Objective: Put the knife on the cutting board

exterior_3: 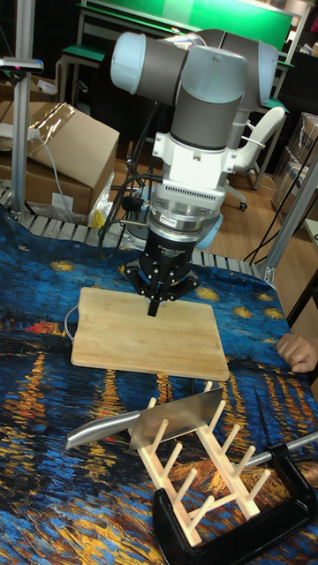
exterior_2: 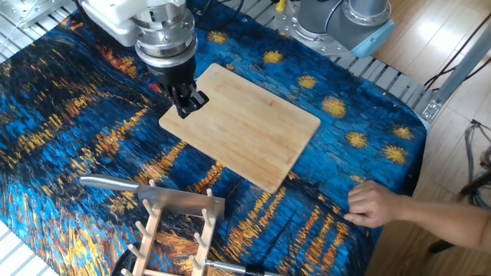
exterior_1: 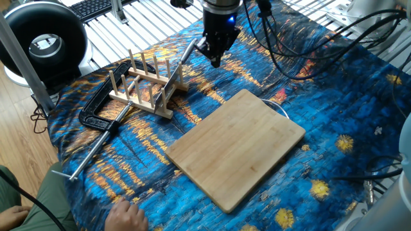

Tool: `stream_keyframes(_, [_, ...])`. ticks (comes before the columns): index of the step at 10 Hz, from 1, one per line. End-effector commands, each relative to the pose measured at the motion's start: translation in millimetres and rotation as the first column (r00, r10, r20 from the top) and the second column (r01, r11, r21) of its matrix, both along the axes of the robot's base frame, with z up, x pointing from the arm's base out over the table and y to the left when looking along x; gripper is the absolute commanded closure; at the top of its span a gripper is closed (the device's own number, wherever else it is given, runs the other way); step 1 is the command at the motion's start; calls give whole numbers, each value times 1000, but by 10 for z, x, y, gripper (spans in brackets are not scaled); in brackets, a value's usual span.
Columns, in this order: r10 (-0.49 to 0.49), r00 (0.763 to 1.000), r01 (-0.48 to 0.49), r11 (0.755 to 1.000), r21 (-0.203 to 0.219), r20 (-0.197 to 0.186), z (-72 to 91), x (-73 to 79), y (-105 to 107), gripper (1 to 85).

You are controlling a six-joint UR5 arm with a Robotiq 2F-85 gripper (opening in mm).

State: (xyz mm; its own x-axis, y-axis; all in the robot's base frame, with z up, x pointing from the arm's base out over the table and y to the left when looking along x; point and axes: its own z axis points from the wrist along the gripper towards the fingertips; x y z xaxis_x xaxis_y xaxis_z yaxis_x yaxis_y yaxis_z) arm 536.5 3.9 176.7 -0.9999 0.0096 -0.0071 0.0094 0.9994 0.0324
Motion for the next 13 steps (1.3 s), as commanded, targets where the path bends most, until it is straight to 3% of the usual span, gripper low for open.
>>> stream_keyframes(1, [43, 999, -43, 999, 16, -6, -3, -69, -14, 207])
stream_keyframes(5, [88, 996, -87, 996, 25, -23, -17, -166, -37, 60])
stream_keyframes(6, [82, 996, -81, 996, 33, -20, -16, -159, -18, 67])
stream_keyframes(7, [28, 1000, -29, 999, 45, 3, -23, -84, 28, 277])
stream_keyframes(8, [-40, 999, 40, 997, 68, -7, -4, -69, 115, 447])
stream_keyframes(9, [-44, 999, 45, 998, 33, -15, -5, -80, 40, 560])
stream_keyframes(10, [-68, 998, 68, 997, 24, -8, -19, -57, 30, 707])
stream_keyframes(11, [-71, 997, 71, 997, 24, 0, -25, -34, 43, 730])
stream_keyframes(12, [17, 1000, -17, 1000, -5, -15, -27, -98, -51, 400])
stream_keyframes(13, [102, 993, -103, 994, -21, -54, -36, -251, -152, 207])
